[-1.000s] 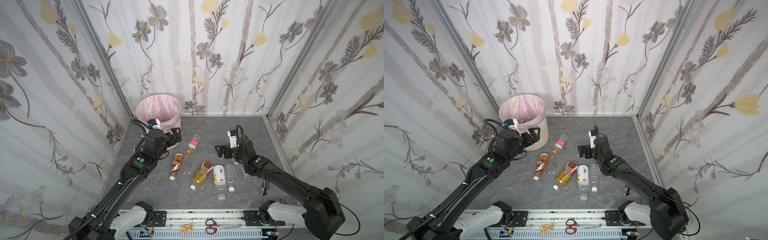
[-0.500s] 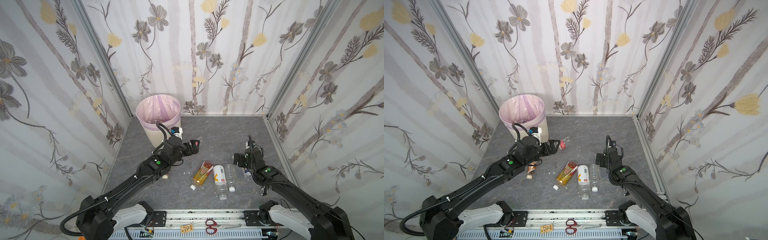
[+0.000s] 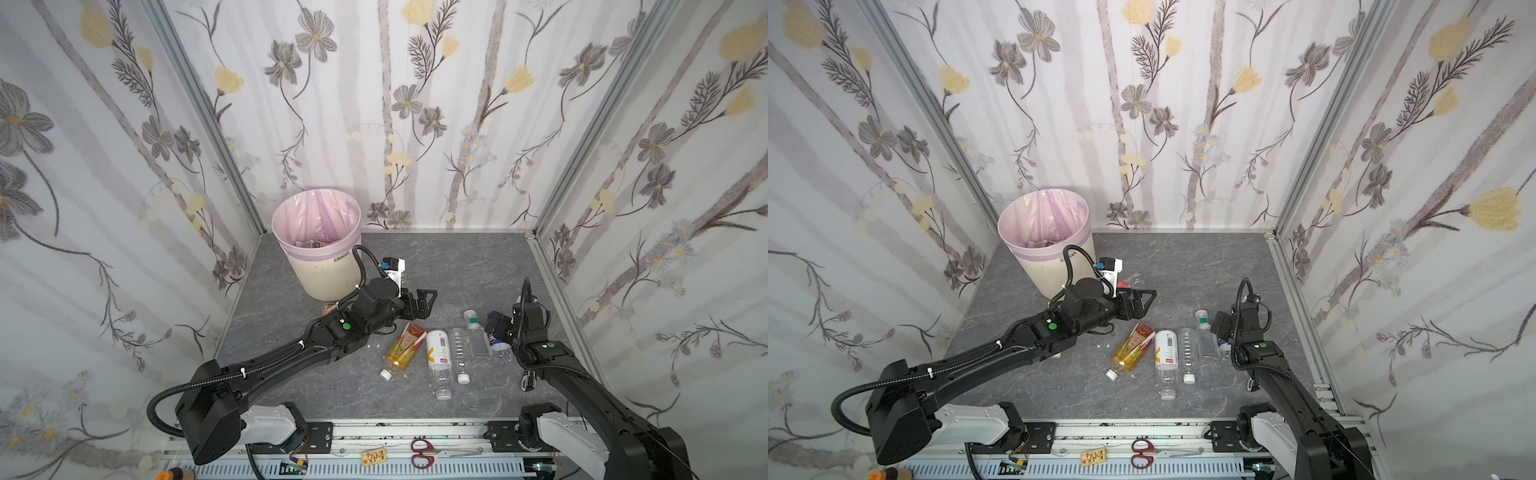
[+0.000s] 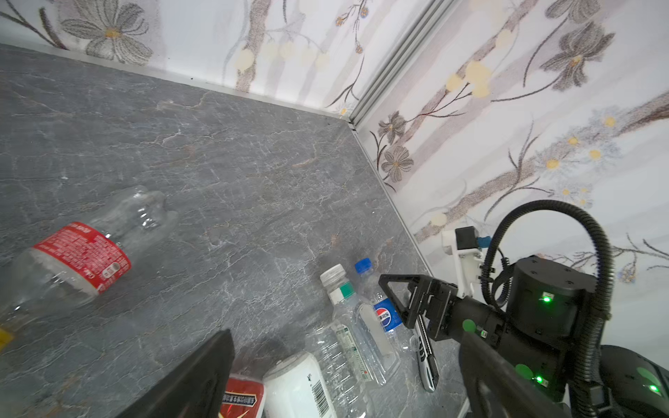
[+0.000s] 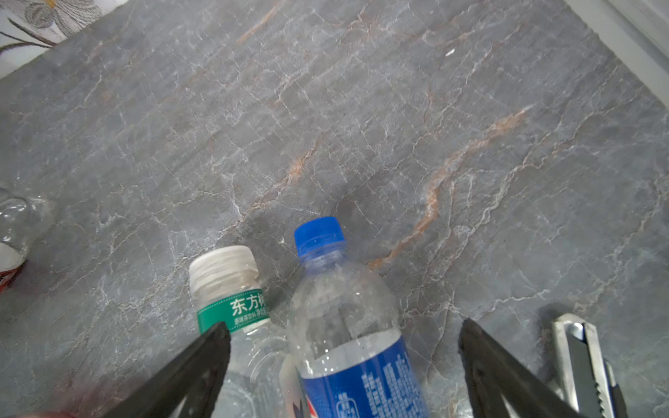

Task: Throw the plastic bottles in the bin
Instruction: Pick up the plastic bottle from the middle-right of the table.

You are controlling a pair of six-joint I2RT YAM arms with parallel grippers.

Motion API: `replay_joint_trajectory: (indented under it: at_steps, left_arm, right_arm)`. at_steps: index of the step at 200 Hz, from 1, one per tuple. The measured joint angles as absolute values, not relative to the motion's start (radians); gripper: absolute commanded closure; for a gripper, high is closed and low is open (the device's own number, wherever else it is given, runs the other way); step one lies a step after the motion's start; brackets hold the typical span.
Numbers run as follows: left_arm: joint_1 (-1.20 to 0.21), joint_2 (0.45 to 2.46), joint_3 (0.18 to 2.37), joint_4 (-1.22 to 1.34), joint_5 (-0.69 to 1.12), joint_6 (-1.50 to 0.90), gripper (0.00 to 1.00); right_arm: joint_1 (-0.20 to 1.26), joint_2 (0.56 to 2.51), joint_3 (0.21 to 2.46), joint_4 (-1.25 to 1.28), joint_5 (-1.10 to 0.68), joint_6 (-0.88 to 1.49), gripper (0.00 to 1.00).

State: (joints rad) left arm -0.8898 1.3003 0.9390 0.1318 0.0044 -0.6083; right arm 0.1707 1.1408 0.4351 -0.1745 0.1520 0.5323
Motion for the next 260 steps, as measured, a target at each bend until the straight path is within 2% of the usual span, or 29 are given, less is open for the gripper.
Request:
replay_joint_trajectory:
  at_steps: [32, 79, 119, 141, 195, 230, 260]
  left_arm:
    - [-0.890, 1.281, 0.902, 0.167, 0.004, -0.608, 0.00]
    - [-0.890, 1.231, 0.887, 0.190, 0.015, -0.597, 0.00]
    - [-0.888, 1.220, 0.884, 0.197, 0.014, -0.590, 0.00]
    - [-0.888, 1.220, 0.884, 0.197, 0.011, -0.590, 0.00]
    - [-0.847, 1.217, 0.886, 0.191, 0.013, -0.599, 0.00]
    - [-0.772, 1.166, 0.954, 0.134, 0.022, -0.595, 0.00]
    - [-0.688, 1.137, 1.088, 0.084, 0.014, -0.574, 0.00]
  right_arm:
    - [0.169, 1.164, 0.419, -0.175, 0.130, 0.551, 0.17]
    - [0.169, 1.245, 0.439, -0.171, 0.102, 0.560, 0.19]
    - [0.169, 1.335, 0.487, -0.167, 0.086, 0.540, 0.38]
    - [0.168, 1.360, 0.506, -0.157, 0.088, 0.526, 0.52]
    - [0.174, 1.338, 0.601, -0.172, 0.076, 0.511, 0.55]
    - [0.228, 1.228, 0.834, -0.173, 0.032, 0.492, 0.55]
    - [0.323, 1.224, 1.053, -0.103, 0.004, 0.489, 0.55]
